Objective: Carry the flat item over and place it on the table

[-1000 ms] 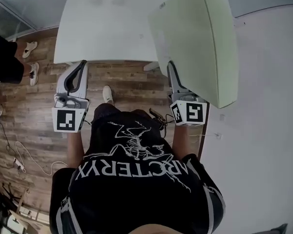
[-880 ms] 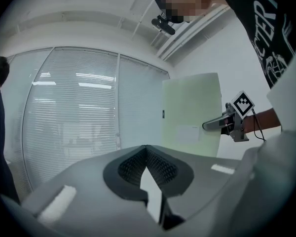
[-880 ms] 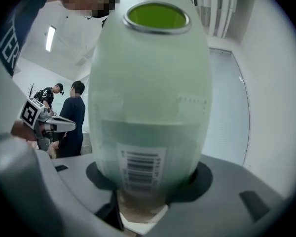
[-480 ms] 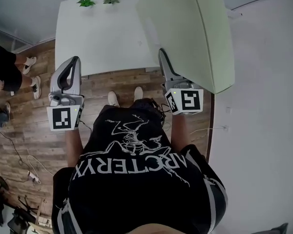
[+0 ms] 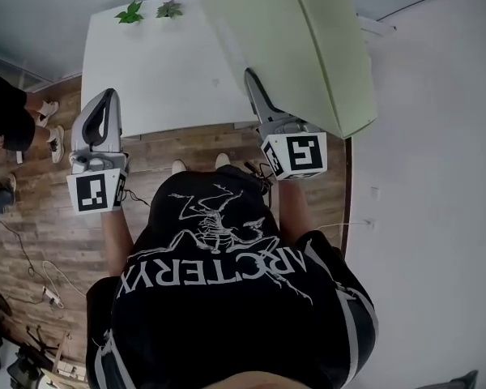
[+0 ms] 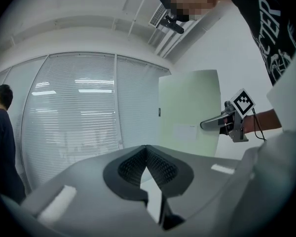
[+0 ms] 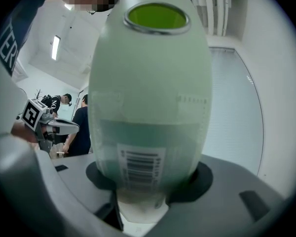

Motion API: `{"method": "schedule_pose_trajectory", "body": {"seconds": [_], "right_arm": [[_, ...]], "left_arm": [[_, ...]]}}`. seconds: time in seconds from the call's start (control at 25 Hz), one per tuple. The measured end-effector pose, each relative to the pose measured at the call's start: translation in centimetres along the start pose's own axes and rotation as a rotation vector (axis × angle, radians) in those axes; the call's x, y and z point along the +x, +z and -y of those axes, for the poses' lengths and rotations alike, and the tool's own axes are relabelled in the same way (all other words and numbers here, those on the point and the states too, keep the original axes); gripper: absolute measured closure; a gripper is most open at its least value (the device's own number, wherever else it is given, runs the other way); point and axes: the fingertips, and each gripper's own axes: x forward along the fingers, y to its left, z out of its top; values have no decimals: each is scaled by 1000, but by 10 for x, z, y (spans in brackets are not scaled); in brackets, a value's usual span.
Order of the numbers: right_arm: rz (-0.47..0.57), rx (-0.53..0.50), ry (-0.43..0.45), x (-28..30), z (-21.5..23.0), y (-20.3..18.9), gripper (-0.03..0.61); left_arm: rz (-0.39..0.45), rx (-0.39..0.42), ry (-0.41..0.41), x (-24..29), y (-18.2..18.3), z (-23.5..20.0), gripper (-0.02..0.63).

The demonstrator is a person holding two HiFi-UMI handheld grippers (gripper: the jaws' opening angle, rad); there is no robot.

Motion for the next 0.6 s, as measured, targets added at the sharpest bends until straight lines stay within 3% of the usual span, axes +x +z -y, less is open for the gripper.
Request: {"method": "schedule_pose_trajectory", "body": {"seconds": [0.6], "right_arm": [[-41, 39, 46, 12, 31, -30, 318]], "left_arm": [[-5, 13, 23, 27, -1, 22, 603]]}}
